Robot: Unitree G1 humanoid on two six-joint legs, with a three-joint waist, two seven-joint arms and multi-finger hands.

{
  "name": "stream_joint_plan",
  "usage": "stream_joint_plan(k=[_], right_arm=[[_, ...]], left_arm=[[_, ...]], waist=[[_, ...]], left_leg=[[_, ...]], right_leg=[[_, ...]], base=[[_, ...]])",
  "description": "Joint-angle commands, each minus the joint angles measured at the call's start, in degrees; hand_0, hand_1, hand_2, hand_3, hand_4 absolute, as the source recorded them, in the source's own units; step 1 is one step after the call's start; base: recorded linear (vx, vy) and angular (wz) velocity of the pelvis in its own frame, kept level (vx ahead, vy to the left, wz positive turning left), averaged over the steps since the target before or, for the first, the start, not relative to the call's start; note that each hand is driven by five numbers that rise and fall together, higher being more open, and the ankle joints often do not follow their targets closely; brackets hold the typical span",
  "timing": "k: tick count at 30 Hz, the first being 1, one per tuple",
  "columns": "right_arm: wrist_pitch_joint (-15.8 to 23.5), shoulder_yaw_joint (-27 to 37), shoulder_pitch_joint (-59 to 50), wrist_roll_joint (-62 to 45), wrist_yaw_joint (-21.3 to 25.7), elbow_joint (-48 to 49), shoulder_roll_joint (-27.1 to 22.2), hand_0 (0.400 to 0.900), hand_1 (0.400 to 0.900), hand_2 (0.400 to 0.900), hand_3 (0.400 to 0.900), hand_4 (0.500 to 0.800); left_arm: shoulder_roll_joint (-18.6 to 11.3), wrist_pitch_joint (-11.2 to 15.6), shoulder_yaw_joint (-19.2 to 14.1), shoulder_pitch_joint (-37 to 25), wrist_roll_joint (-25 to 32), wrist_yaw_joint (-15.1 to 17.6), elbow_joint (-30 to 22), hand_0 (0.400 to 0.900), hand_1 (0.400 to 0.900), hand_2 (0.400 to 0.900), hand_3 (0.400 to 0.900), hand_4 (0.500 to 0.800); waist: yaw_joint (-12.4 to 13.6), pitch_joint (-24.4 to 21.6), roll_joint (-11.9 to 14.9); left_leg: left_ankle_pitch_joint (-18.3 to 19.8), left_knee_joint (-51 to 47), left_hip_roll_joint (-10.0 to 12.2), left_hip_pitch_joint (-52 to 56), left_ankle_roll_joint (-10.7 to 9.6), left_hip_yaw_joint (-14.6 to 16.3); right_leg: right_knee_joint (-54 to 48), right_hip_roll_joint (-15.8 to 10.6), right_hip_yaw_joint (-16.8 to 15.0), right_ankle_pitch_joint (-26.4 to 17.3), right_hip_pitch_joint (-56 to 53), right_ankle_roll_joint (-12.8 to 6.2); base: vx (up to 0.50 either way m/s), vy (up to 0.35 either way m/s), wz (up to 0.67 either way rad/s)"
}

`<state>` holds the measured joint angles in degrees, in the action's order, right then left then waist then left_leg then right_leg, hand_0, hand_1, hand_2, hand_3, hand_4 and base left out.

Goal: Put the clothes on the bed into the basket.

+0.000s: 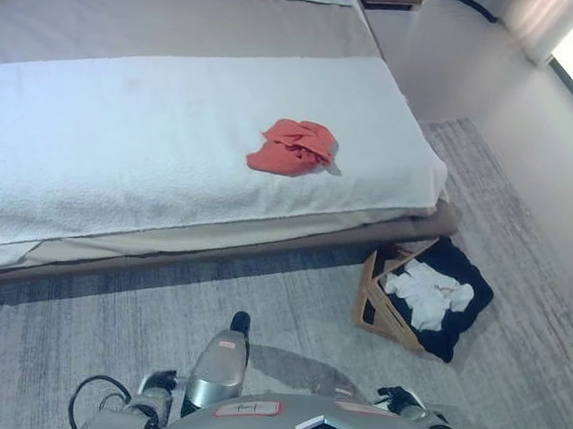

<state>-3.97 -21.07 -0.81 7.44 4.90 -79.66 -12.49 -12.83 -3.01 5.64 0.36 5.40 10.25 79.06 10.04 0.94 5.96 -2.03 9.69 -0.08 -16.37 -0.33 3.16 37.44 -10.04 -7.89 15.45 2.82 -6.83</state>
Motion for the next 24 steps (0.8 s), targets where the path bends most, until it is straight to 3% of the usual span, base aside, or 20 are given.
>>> stream_joint_plan(k=[1, 2, 3, 4, 6, 10, 14, 16, 19, 20, 21, 22, 24], right_arm=[[1.3, 3.1, -4.2, -2.3, 1.6, 4.1, -4.4, 0.9, 0.9, 0.9, 0.9, 0.8], [1.1, 3.6, -3.6, -2.8, 1.8, 3.5, -4.4, 0.9, 0.9, 0.9, 0.9, 0.8], [1.1, 4.0, -3.1, -3.1, 1.8, 2.9, -4.4, 0.9, 0.9, 0.9, 0.9, 0.8], [0.9, 4.3, -2.7, -3.3, 1.8, 2.5, -4.3, 0.9, 0.9, 0.9, 0.9, 0.8], [0.6, 4.8, -2.1, -3.3, 1.9, 2.2, -4.5, 0.9, 0.9, 0.9, 0.9, 0.8], [0.3, 5.6, -1.5, -3.5, 1.6, 2.1, -4.4, 0.9, 0.9, 0.9, 0.9, 0.8], [0.2, 4.7, -1.9, -2.2, 1.2, 2.5, -4.8, 0.9, 0.9, 0.9, 0.9, 0.8], [0.1, 4.1, -2.5, -1.5, 1.4, 3.1, -5.0, 0.9, 0.9, 0.9, 0.9, 0.8], [0.1, 2.4, -3.5, 0.6, 1.8, 3.1, -5.7, 0.9, 0.9, 0.9, 0.9, 0.8], [0.5, 2.1, -3.5, 0.8, 2.1, 3.3, -6.1, 0.9, 0.9, 0.9, 0.9, 0.8], [-0.2, 0.4, -16.2, -0.9, 0.5, -0.5, -9.7, 0.9, 0.9, 0.9, 0.9, 0.8], [0.5, -1.2, -11.9, 1.4, 2.3, 8.2, -9.5, 0.9, 0.9, 0.9, 0.9, 0.8], [1.2, -2.5, -10.3, 3.7, 5.1, 10.4, -8.8, 0.9, 0.9, 0.9, 0.9, 0.8]], left_arm=[[-2.6, -0.4, 0.7, -1.2, 0.2, -0.9, -0.1, 0.9, 0.9, 0.9, 0.9, 0.8], [-2.7, -0.4, 0.7, -1.4, 0.1, -1.0, 0.0, 0.9, 0.9, 0.9, 0.9, 0.8], [-2.8, -0.3, 0.8, -1.5, -0.1, -1.3, 0.2, 0.9, 0.9, 0.9, 0.9, 0.8], [-2.7, -0.3, 0.8, -1.6, -0.4, -1.5, 0.2, 0.9, 0.9, 0.9, 0.9, 0.8], [-2.4, -0.4, 0.9, -1.7, -0.8, -1.8, 0.5, 0.9, 0.9, 0.9, 0.9, 0.8], [-1.8, -0.2, 0.6, -1.8, -2.5, -2.4, 1.5, 0.9, 0.9, 0.9, 0.9, 0.8], [-1.6, -0.2, -0.8, -0.7, -2.4, -2.7, 2.3, 0.9, 0.9, 0.9, 0.9, 0.8], [-1.5, -0.4, -1.3, -0.3, -2.1, -2.5, 2.6, 0.9, 0.9, 0.9, 0.9, 0.8], [-1.3, -0.5, -0.8, 0.0, -2.4, -1.5, 2.4, 0.9, 0.9, 0.9, 0.9, 0.8], [-1.1, -0.3, -0.4, -0.2, -2.6, -1.2, 1.8, 0.9, 0.9, 0.9, 0.9, 0.8], [-1.2, 0.1, 2.1, -0.5, -4.0, -2.5, 2.0, 0.9, 0.9, 0.9, 0.9, 0.8], [0.2, 0.2, 2.6, -0.4, -3.2, -2.1, 0.1, 0.9, 0.9, 0.9, 0.9, 0.8], [1.2, -0.2, 3.0, -1.2, -1.6, -0.5, -0.5, 0.9, 0.9, 0.9, 0.9, 0.8]], waist=[[-2.5, 4.1, -2.1], [-3.5, 4.7, -3.4], [-5.0, 6.0, -4.0], [-5.5, 6.1, -5.1], [-7.5, 7.2, -4.9], [-10.4, 8.0, -3.9], [-11.0, 8.4, -3.5], [-10.5, 8.2, -2.7], [-10.4, 6.1, -2.8], [-10.5, 6.3, -3.0], [-8.2, 6.0, -3.4], [-8.5, 7.1, -3.2], [-8.0, 9.3, -2.6]], left_leg=[[-8.9, -10.1, -0.9, 1.7, 0.4, -3.1], [-8.5, -11.0, -0.9, 3.8, 0.6, -3.9], [-7.9, -12.3, -1.2, 7.0, 0.6, -5.1], [-7.1, -12.8, -0.4, 8.8, 0.5, -5.6], [-5.5, -14.0, -0.9, 12.9, -0.1, -6.5], [-2.0, -14.7, -1.8, 18.4, -0.5, -8.3], [1.5, -14.7, -1.9, 23.3, -0.7, -10.2], [3.6, -14.7, -1.8, 25.0, -1.1, -10.7], [5.1, -14.0, 2.1, 27.8, -2.7, -11.4], [5.3, -10.2, 2.4, 26.5, -3.0, -11.9], [4.5, -4.8, 2.1, 24.6, -3.6, -13.3], [3.0, 1.2, 1.8, 21.3, -3.9, -13.1], [1.1, 8.8, -0.9, 14.8, -3.6, -13.2]], right_leg=[[-12.7, 5.9, 4.7, -20.8, -6.7, 0.57], [-13.3, 7.0, 6.4, -19.3, -4.4, 0.97], [-14.2, 6.7, 9.7, -14.5, -2.2, 1.93], [-17.3, 6.5, 12.4, -12.4, -0.2, 2.42], [-26.6, 4.9, 15.3, -14.4, 2.2, 1.57], [-39.3, 3.4, 12.3, -24.0, 7.5, -1.49], [-38.9, 2.6, 9.3, -27.2, 10.3, -2.72], [-37.6, 2.1, 10.1, -27.3, 9.7, -2.44], [-33.5, 3.8, 11.2, -24.7, 9.0, -0.8], [-32.9, 4.0, 11.8, -23.7, 8.2, -0.1], [-33.1, 3.5, 14.0, -22.8, 6.3, 0.51], [-33.1, 3.5, 14.5, -22.3, 5.1, 0.87], [-33.9, 3.4, 14.7, -21.8, 3.8, 2.15]], base=[[0.44, 0.201, 0.54], [0.43, 0.137, 0.6], [0.41, 0.09, 0.47], [0.42, 0.02, 0.46], [0.4, -0.053, 0.35], [0.4, -0.102, 0.41], [0.32, -0.162, 0.14], [0.36, -0.311, 0.11], [0.37, -0.329, 0.46], [0.38, -0.298, 0.92], [0.24, -0.276, 0.8], [0.14, -0.254, 0.47], [-0.02, -0.196, -0.09]])
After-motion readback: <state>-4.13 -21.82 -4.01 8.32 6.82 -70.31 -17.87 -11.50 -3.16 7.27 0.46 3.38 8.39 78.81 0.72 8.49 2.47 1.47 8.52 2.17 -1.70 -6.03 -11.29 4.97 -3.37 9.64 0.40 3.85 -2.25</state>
